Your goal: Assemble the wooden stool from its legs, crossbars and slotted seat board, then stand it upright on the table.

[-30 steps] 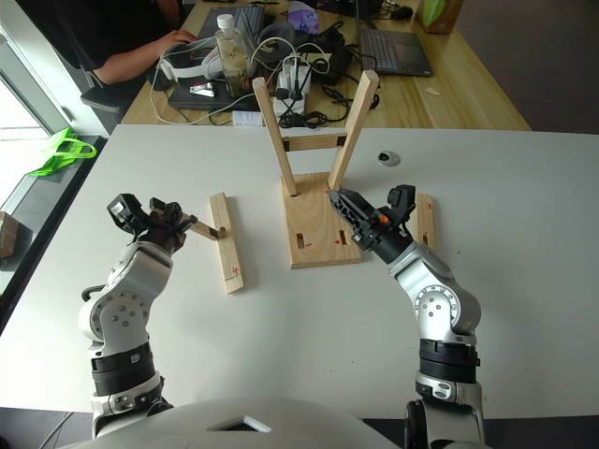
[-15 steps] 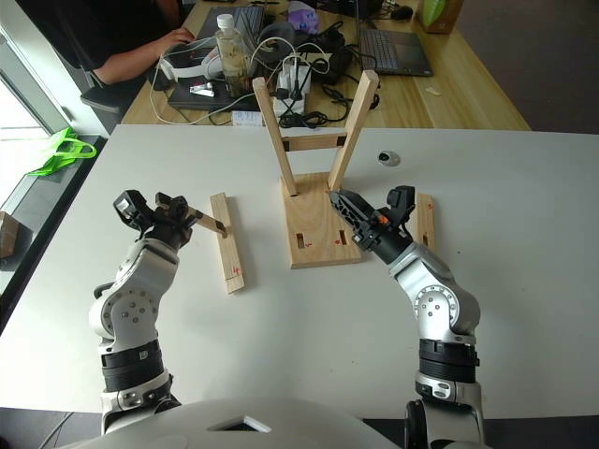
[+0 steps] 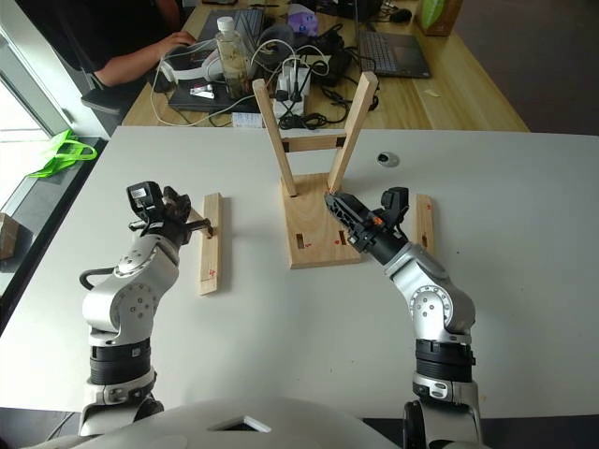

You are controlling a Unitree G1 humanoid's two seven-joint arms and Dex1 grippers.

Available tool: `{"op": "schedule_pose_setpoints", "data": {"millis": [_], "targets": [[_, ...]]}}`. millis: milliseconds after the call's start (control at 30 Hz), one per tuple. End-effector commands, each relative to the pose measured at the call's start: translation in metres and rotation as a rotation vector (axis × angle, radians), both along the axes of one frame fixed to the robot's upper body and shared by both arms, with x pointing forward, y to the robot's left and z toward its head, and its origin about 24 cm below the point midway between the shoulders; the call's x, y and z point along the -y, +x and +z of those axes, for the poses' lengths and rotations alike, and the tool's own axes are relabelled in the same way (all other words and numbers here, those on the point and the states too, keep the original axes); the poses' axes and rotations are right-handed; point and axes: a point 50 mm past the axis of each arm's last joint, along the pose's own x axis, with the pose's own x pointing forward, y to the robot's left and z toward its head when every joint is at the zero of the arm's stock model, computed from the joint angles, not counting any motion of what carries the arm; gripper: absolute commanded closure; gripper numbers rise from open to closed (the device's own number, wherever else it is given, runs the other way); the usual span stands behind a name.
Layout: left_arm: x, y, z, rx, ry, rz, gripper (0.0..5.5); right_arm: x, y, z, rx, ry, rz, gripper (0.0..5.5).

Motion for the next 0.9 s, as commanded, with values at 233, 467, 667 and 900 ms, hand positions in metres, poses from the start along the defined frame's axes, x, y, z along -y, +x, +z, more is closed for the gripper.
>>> {"op": "schedule_pose_setpoints", "data": {"millis": [233,467,667,900], "targets": [[-0.005,-0.013,-0.026,-0.137,0.064,-0.074,5.10,-0.003,-0.001,-0.001,0.008,-0.031,-0.009,3.92],[-0.019,-0.018,-0.031,-0.109,0.089,-0.088,5.10,-0.003,0.000,-0.001,0.009,-0.036,-0.010,3.92],[-0.026,0.011,0.167,0.556,0.181,-0.120,5.10,-0.001,0.003,0.002,0.016,-0.038,-0.015,3.92],[-0.071,-0.009,-0.024,-0.035,0.153,-0.218,5.10,-0.005,0.006,0.002,0.022,-0.031,-0.007,3.92]]}}
